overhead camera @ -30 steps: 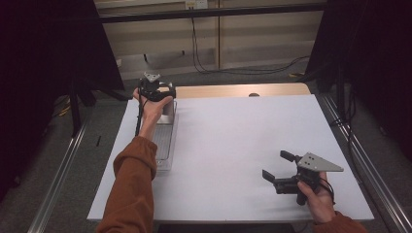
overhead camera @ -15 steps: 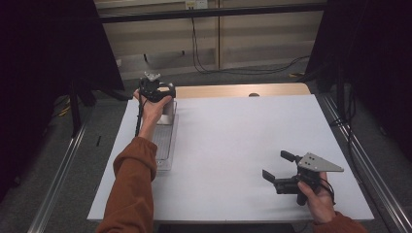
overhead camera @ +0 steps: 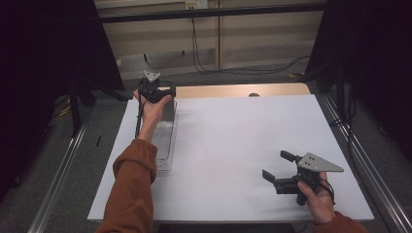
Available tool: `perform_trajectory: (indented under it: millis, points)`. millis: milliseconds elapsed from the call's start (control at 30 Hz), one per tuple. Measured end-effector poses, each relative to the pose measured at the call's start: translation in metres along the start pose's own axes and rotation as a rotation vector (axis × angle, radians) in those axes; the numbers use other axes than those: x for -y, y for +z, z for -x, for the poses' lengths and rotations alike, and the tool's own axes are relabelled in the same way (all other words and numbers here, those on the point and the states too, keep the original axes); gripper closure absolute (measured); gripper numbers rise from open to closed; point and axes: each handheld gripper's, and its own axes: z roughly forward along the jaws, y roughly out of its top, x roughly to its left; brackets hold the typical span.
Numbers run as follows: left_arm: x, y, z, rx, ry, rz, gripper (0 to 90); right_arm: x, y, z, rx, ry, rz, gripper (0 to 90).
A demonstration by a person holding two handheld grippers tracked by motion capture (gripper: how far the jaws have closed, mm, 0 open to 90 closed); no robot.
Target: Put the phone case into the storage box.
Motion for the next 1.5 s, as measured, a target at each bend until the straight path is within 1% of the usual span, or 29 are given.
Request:
perform_trajectory:
  millis: [67,100,133,167,200,267,300,367,400,433,533,567,667,767,800,833,867,900,933,1000,1033,1200,1233,1267,1333,1400,1433,1467,1500]
  points:
    - [-0.001,-0.002,-0.001,-0.006,-0.003,0.017,11.6,0.000,0.000,0.000,-0.001,-0.002,-0.002,1.4]
    - [-0.001,-0.003,-0.001,-0.004,-0.015,0.029,11.6,0.000,0.000,0.000,-0.001,-0.002,-0.002,1.4]
    - [-0.001,-0.004,-0.002,-0.011,-0.014,0.031,11.6,0.000,0.001,0.000,0.001,-0.001,-0.001,1.4]
    - [-0.001,-0.005,-0.003,-0.001,-0.020,0.045,11.6,0.000,0.001,0.000,0.001,-0.001,-0.001,1.4]
    - [0.000,-0.008,-0.003,-0.005,-0.018,0.065,11.6,0.000,0.001,0.000,0.000,-0.003,-0.002,1.4]
    - [0.001,-0.009,-0.003,-0.005,-0.019,0.072,11.6,0.000,0.001,0.000,0.002,-0.005,-0.002,1.4]
    - [0.002,-0.010,-0.003,-0.010,-0.012,0.085,11.6,0.000,0.001,0.000,0.002,-0.005,-0.002,1.4]
    - [0.005,-0.010,-0.003,-0.005,-0.016,0.115,11.6,0.000,0.001,0.000,0.001,-0.004,-0.003,1.3]
    - [0.006,-0.010,-0.004,-0.014,-0.015,0.125,11.6,0.000,0.001,0.000,0.001,-0.003,-0.001,1.4]
    - [0.008,-0.010,-0.003,-0.008,-0.017,0.148,11.6,0.000,0.001,0.000,0.000,-0.003,-0.002,1.3]
    - [0.010,-0.009,0.001,-0.006,0.019,0.151,11.6,0.001,0.001,0.000,0.001,-0.008,-0.004,1.3]
    - [0.010,-0.009,0.002,-0.004,0.014,0.156,11.5,0.001,0.002,0.000,0.002,-0.007,-0.004,1.4]
    - [0.011,-0.009,0.001,-0.014,0.026,0.161,11.5,0.001,0.001,0.000,0.001,-0.008,-0.004,1.4]
    - [0.011,-0.011,0.000,-0.021,0.008,0.159,11.4,0.001,0.001,0.000,0.001,-0.008,-0.003,1.4]
    - [0.012,-0.011,-0.001,0.001,-0.001,0.161,11.3,0.001,0.001,0.000,-0.002,-0.007,-0.003,1.3]
    - [0.013,-0.012,-0.001,0.000,-0.008,0.148,11.3,0.001,0.001,0.000,-0.002,-0.007,-0.003,1.3]
    - [0.014,-0.010,0.000,0.003,-0.010,0.152,11.3,0.001,0.001,-0.001,0.000,-0.005,-0.002,1.3]
    - [0.016,-0.011,-0.001,-0.011,0.004,0.137,11.2,0.001,0.001,-0.001,0.000,-0.005,-0.003,1.4]
    - [0.017,-0.011,-0.001,-0.014,-0.006,0.139,11.1,0.001,0.002,-0.001,0.000,-0.003,-0.003,1.3]
    - [0.018,-0.012,-0.003,-0.005,-0.014,0.143,11.1,0.001,0.002,-0.001,-0.001,-0.004,-0.005,1.3]
    - [0.018,-0.012,-0.005,0.016,-0.012,0.145,11.1,0.001,0.002,-0.001,-0.001,-0.004,-0.005,1.3]
    - [0.016,-0.018,-0.003,0.007,-0.022,0.115,11.0,0.001,0.003,-0.001,-0.002,-0.002,-0.010,1.3]
    - [0.014,-0.019,-0.003,-0.004,-0.019,0.100,11.0,0.001,0.003,-0.001,-0.002,-0.002,-0.010,1.3]
    - [0.013,-0.021,-0.002,-0.004,-0.017,0.083,11.0,0.001,0.002,-0.001,-0.002,-0.009,-0.010,1.3]
    - [0.012,-0.022,-0.003,0.004,-0.018,0.081,11.0,0.001,0.003,-0.001,-0.001,-0.006,-0.011,1.3]
    - [0.011,-0.024,-0.003,-0.003,-0.017,0.063,11.0,0.001,0.003,-0.002,-0.001,-0.006,-0.009,1.3]
    - [0.011,-0.024,-0.004,0.009,-0.022,0.068,11.0,0.001,0.003,-0.002,-0.001,-0.006,-0.009,1.3]
    - [0.011,-0.024,-0.003,0.002,-0.034,0.065,11.3,0.001,0.003,-0.001,0.000,-0.005,-0.010,1.3]
    - [0.010,-0.024,-0.004,0.003,-0.035,0.061,11.3,0.001,0.003,-0.001,0.000,-0.005,-0.010,1.3]
